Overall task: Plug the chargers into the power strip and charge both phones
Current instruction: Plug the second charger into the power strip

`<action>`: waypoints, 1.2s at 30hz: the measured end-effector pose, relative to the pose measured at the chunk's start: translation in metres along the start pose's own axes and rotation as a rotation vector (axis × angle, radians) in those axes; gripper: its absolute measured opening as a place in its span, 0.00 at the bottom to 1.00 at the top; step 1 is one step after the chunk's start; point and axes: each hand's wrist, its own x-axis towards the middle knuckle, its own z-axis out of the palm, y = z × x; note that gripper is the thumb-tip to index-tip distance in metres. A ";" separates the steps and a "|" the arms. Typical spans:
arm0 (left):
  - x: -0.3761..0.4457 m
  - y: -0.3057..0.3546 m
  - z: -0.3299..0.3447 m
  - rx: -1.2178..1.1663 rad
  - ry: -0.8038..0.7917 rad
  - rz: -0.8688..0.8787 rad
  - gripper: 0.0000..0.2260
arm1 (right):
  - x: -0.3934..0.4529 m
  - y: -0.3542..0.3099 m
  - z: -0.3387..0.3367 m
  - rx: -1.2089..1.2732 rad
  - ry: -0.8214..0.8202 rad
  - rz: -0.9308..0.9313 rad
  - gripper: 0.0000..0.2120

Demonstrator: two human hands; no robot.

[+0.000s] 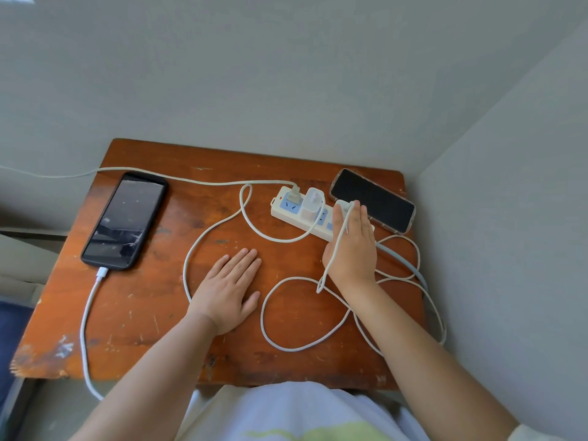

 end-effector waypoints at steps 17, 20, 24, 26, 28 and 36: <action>0.001 -0.002 0.004 -0.003 0.027 0.011 0.26 | 0.000 0.000 -0.011 -0.067 -0.012 -0.097 0.31; 0.000 -0.001 0.003 0.011 0.044 0.019 0.26 | -0.001 0.007 -0.020 0.110 -0.046 -0.085 0.29; -0.001 -0.001 0.003 -0.012 0.038 0.029 0.26 | -0.030 0.040 -0.027 0.362 0.111 0.071 0.19; -0.001 -0.001 0.002 -0.031 0.039 0.039 0.26 | -0.056 0.057 -0.022 0.329 0.095 0.156 0.15; -0.001 -0.001 0.002 -0.031 0.036 0.045 0.26 | -0.082 0.069 -0.011 0.211 -0.009 0.166 0.16; -0.001 -0.001 -0.001 -0.031 -0.017 0.042 0.26 | -0.139 0.046 0.019 0.079 0.116 0.098 0.09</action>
